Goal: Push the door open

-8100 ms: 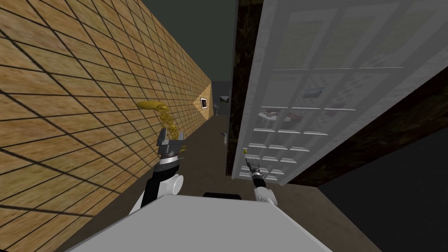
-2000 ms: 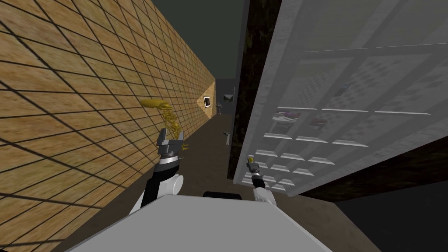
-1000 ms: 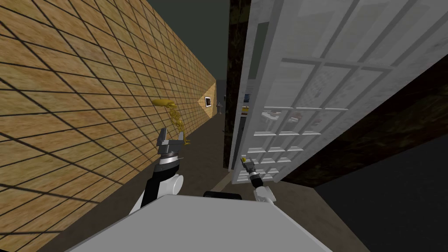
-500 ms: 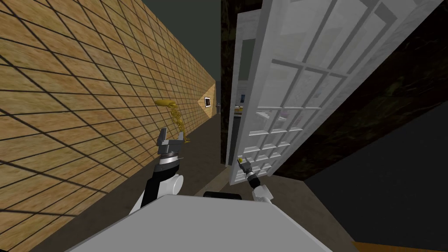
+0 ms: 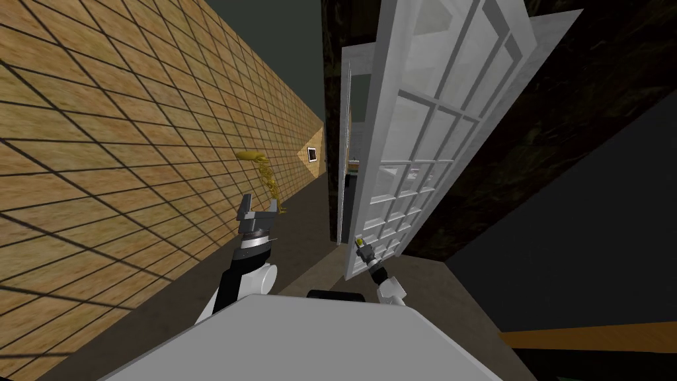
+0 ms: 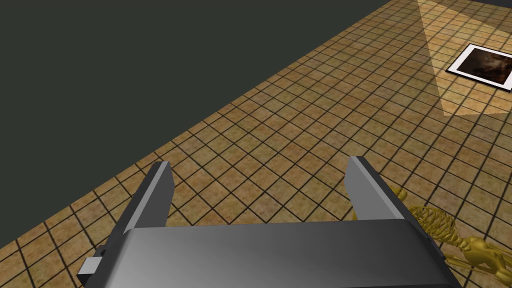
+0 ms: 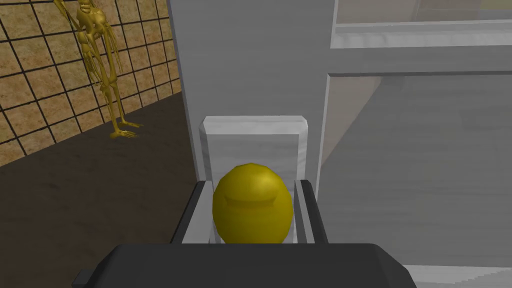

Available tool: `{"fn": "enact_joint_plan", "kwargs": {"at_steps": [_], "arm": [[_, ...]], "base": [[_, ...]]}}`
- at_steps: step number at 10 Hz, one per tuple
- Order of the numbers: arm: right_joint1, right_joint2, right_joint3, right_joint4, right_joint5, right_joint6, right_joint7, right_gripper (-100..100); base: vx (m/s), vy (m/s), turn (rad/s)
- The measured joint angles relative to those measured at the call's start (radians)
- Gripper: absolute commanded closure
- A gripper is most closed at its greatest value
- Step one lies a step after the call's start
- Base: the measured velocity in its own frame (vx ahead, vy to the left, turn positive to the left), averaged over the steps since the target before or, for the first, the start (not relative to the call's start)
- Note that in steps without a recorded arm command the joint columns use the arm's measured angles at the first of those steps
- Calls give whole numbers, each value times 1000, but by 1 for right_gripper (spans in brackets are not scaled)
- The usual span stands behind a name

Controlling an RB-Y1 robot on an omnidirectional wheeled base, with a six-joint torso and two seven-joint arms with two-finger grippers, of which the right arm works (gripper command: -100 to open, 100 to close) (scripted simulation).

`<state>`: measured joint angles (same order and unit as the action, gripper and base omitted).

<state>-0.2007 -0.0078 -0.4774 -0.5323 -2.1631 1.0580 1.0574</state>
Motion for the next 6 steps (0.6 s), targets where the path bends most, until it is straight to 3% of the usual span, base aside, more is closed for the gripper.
{"fn": "enact_joint_plan", "kwargs": {"at_steps": [2,6], "arm": [[6,-8,12,-2,14,4,-11,100],[2,-25,46,9,54,42,-34,100]], "base": [[-108,-136,57],[-153,-161,33]]}}
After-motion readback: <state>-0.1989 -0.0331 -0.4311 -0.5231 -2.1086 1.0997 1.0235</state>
